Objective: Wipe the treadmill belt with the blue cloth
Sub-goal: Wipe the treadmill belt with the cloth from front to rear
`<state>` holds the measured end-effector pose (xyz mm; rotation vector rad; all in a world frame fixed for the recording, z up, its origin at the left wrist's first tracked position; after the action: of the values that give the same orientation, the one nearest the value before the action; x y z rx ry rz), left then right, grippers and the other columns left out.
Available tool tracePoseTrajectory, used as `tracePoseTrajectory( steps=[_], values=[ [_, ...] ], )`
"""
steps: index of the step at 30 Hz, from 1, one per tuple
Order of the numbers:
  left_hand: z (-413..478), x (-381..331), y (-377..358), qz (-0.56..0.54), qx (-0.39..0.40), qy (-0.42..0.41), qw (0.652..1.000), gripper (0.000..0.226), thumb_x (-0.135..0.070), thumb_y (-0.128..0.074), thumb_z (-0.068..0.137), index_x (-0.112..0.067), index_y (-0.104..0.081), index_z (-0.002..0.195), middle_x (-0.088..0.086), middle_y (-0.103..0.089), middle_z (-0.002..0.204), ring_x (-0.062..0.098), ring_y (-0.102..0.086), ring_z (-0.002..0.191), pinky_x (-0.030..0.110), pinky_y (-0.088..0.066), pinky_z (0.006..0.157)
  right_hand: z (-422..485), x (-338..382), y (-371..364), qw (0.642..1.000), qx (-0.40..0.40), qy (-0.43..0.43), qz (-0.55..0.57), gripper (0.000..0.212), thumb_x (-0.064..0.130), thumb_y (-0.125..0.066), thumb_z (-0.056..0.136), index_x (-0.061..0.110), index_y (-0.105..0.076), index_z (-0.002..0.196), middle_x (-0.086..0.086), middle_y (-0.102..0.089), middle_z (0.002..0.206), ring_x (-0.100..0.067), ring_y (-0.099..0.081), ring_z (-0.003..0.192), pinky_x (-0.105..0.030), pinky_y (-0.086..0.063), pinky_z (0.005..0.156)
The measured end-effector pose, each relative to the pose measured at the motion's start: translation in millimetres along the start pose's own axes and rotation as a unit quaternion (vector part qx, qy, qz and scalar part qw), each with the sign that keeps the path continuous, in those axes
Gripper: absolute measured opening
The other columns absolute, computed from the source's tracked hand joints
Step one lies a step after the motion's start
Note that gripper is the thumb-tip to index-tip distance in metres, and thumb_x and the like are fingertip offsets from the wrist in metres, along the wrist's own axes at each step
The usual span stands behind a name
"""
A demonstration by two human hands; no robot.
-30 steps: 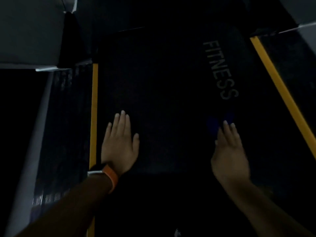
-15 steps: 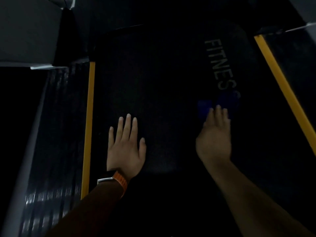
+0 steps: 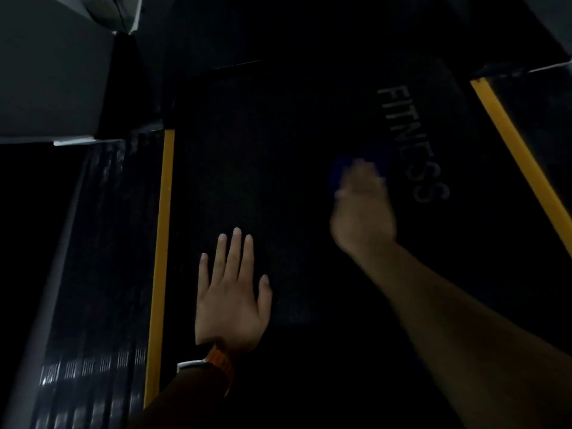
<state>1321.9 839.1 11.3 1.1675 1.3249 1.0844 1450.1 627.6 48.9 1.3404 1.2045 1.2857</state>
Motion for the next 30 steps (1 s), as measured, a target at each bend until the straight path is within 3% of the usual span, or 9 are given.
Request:
tracePoseTrajectory(
  steps=[3,5,9,12,16,18,21,26,30],
  values=[
    [0,1,0,0.007,0.0,-0.001,1.0,0.07,-0.049,-0.022,0.102,-0.017,-0.016,0.164,0.002,-0.004,0.173,0.019,0.003,0.16,0.053,-0.011,0.128,0,89,-15,0.975,0.037,0.216,0.018,0.062,0.023,-0.042,0.1,0.012,-0.016,0.155,-0.01,-0.01,0.164,-0.025,-0.009,0.15,-0.044,-0.011,0.123],
    [0,1,0,0.006,-0.007,-0.005,1.0,0.07,-0.048,-0.024,0.102,-0.016,-0.019,0.164,0.003,-0.008,0.173,0.019,0.0,0.16,0.053,-0.012,0.128,17,67,-12,0.963,0.032,0.266,0.004,0.056,0.025,-0.036,0.102,0.013,-0.021,0.154,-0.007,-0.015,0.163,-0.022,-0.014,0.15,-0.041,-0.012,0.123],
    [0,0,-1,0.0,-0.024,-0.01,1.0,0.07,-0.048,-0.027,0.102,-0.015,-0.02,0.163,0.005,-0.011,0.173,0.021,-0.004,0.16,0.052,-0.01,0.127,51,-51,0,0.999,-0.002,0.052,0.008,0.052,0.023,-0.022,0.105,0.005,-0.021,0.153,-0.012,-0.015,0.162,-0.027,-0.016,0.15,-0.04,-0.014,0.122],
    [1,0,-1,-0.007,-0.029,-0.012,0.999,0.07,-0.047,-0.03,0.102,-0.014,-0.022,0.163,0.006,-0.014,0.172,0.022,-0.007,0.16,0.053,-0.013,0.127,61,-32,1,0.998,-0.001,-0.053,0.016,0.06,0.023,-0.031,0.103,0.003,-0.01,0.155,-0.016,-0.005,0.163,-0.03,-0.006,0.151,-0.042,-0.009,0.123],
    [1,1,1,-0.009,-0.025,-0.004,1.0,0.07,-0.048,-0.031,0.1,-0.017,-0.026,0.163,0.002,-0.016,0.172,0.02,-0.008,0.16,0.051,-0.014,0.126,63,94,-15,0.988,-0.005,0.153,0.032,0.076,0.021,-0.052,0.093,0.022,-0.009,0.156,-0.01,-0.01,0.163,-0.028,-0.01,0.15,-0.045,-0.009,0.122],
    [2,0,3,-0.009,-0.029,-0.005,1.0,0.069,-0.048,-0.03,0.101,-0.017,-0.028,0.162,0.001,-0.017,0.172,0.019,-0.009,0.16,0.05,-0.014,0.126,68,97,-18,0.968,0.037,0.246,0.026,0.08,0.019,-0.053,0.093,0.03,-0.004,0.156,-0.006,-0.007,0.164,-0.024,-0.008,0.151,-0.042,-0.007,0.122],
    [1,0,2,-0.011,-0.038,-0.012,0.999,0.07,-0.047,-0.032,0.1,-0.015,-0.028,0.162,0.003,-0.018,0.172,0.022,-0.011,0.16,0.051,-0.014,0.126,97,20,-7,0.981,0.002,0.194,0.013,0.062,0.013,-0.044,0.096,0.021,-0.024,0.154,-0.008,-0.018,0.163,-0.026,-0.017,0.149,-0.041,-0.014,0.121],
    [2,0,1,-0.011,-0.046,-0.02,0.999,0.071,-0.046,-0.034,0.1,-0.013,-0.027,0.162,0.005,-0.018,0.172,0.023,-0.012,0.16,0.051,-0.011,0.126,117,-28,11,0.998,0.039,0.022,0.047,0.056,0.02,-0.028,0.105,0.01,-0.009,0.157,-0.011,-0.002,0.164,-0.03,-0.001,0.151,-0.044,-0.009,0.122],
    [1,1,2,0.001,-0.024,-0.007,1.0,0.07,-0.047,-0.031,0.101,-0.015,-0.025,0.163,0.003,-0.015,0.172,0.02,-0.007,0.16,0.051,-0.012,0.126,94,74,-10,0.986,-0.007,0.158,0.055,0.075,0.017,-0.049,0.093,0.026,-0.009,0.156,-0.009,-0.012,0.163,-0.029,-0.009,0.15,-0.045,-0.008,0.122]
  ],
)
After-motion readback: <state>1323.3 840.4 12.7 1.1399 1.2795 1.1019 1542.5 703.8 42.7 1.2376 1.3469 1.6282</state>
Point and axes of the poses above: each hand's wrist, its own z-axis towards the middle knuckle, its own y-axis out of the back of the hand, x = y × z, the point moved 4 cm from there along z, towards the middle knuckle
